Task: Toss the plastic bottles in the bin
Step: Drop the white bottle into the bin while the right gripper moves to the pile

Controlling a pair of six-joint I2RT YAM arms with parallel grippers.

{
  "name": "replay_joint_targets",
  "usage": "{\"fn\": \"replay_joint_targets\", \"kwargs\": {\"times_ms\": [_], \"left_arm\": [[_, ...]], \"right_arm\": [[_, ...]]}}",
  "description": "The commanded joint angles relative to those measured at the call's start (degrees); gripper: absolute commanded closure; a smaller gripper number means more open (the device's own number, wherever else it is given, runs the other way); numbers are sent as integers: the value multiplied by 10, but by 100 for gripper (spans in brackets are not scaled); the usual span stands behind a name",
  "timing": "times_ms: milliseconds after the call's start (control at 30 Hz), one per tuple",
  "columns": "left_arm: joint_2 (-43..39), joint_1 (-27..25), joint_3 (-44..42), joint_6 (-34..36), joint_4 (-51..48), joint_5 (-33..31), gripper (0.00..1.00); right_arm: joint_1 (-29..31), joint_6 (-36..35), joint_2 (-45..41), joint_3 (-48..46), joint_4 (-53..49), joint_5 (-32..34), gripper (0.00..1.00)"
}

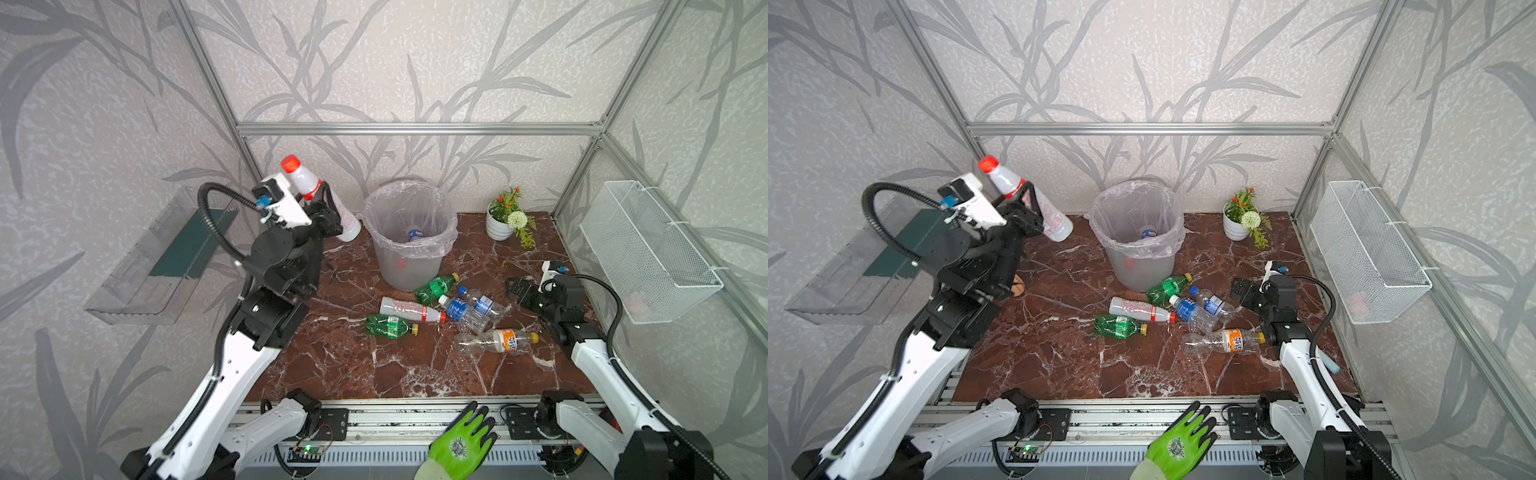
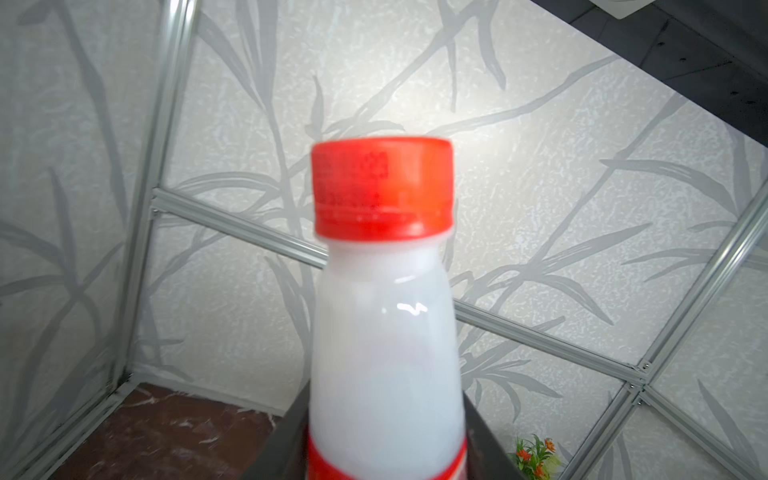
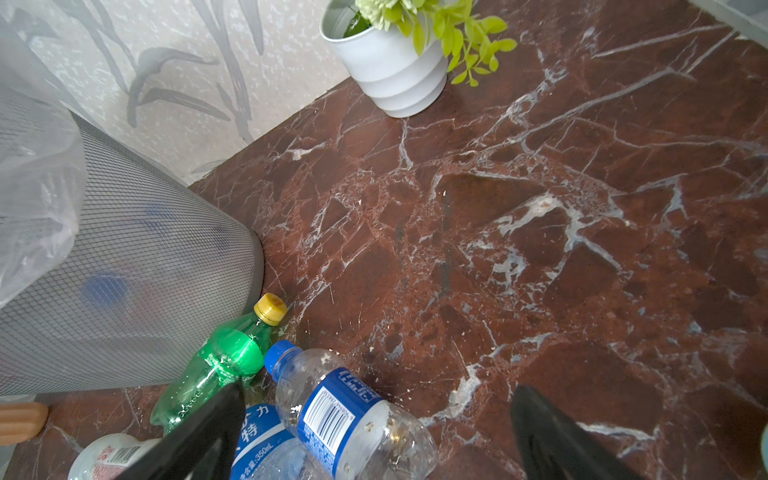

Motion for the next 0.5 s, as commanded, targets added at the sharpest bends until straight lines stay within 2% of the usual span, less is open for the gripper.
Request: {"fn": "replay_joint_targets", "kwargs": {"times_ms": [0,100,133,233,300,467], "left_arm": [[119,1,81,38,-21,106,53],[242,1,207,31,-133,178,44],[275,1,249,39,-174,193,36],[323,1,318,30,-255,168,18],[315,1,304,28,-243,151,2],[221,1,159,36,-92,146,1]], "right_arm": [[-3,0,-19,18,-22,2,0],[-3,-4,-33,19,-35,7,0],[-3,-6,-39,21,-40,10,0],[-3,-15,-56,24,-58,20,0],[-4,-18,-66,24,-68,25,0],[-6,-15,-72,21,-76,28,0]]}}
